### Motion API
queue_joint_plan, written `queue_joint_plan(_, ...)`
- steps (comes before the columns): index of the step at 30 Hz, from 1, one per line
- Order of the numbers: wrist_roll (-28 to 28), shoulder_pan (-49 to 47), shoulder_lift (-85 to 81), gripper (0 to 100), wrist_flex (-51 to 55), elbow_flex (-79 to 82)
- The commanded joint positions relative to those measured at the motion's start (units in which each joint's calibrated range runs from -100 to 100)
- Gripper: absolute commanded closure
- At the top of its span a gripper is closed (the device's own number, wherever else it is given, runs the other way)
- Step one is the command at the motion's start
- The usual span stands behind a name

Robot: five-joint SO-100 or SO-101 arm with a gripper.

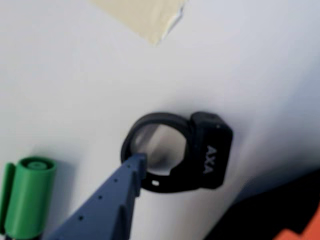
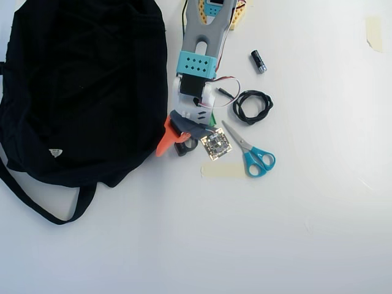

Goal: Put the bike light into the black bag

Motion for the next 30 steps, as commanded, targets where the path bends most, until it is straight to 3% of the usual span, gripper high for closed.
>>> queue_joint_plan(1, 0.3, 0.7, -0.4, 57, -0.8, -2.8)
queue_joint_plan(16, 0.2, 1.1, 3.0, 58, -2.6, -2.6)
queue_joint_plan(27, 0.2, 0.7, 3.0, 97, -2.6, -2.7)
queue_joint_plan(30, 0.2, 0.6, 3.0, 97, -2.9, -2.7)
